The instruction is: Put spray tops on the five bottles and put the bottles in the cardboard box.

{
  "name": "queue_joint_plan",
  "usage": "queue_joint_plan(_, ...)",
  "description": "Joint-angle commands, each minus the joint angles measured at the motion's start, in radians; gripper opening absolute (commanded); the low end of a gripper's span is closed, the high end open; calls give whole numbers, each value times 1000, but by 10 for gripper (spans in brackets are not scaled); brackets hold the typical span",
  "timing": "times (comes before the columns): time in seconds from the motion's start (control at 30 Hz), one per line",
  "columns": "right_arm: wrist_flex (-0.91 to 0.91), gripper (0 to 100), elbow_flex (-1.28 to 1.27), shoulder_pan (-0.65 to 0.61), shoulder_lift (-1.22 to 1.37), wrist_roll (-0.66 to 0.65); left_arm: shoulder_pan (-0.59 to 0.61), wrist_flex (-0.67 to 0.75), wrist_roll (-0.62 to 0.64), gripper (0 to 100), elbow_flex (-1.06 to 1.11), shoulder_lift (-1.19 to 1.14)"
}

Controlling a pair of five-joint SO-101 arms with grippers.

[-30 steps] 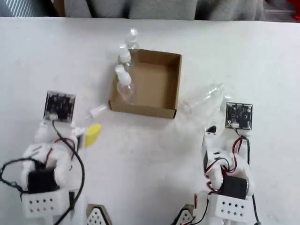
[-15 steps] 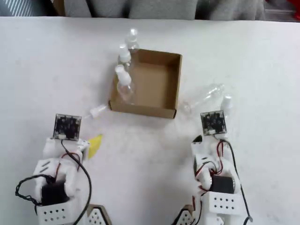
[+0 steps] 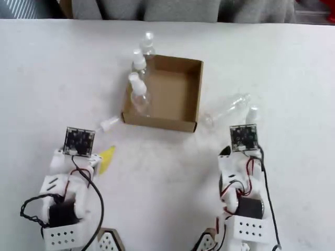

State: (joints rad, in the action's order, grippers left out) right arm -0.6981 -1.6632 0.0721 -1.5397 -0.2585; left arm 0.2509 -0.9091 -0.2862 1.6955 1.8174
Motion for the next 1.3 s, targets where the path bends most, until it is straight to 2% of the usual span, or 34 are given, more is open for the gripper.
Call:
queue_joint_plan(0.0,-38,250,-32,81,-142,5,-45,32,2,378,-3,12)
queue_joint_plan(0.13,-189,249,-28,84,-277,11,-85,32,2,378,-3,12)
queue_joint_plan(0.63,-189,251,-28,59,-265,6,-84,-18,3,378,-3,8)
queue_joint_plan(0.87,-151,260,-28,54,-263,5,-54,-38,52,378,-3,8)
queue_joint_plan(1.07,-147,351,-28,47,-260,12,-50,-29,57,378,-3,8)
queue_joint_plan(1.27,28,338,-31,4,-114,12,-50,-26,57,380,-3,8)
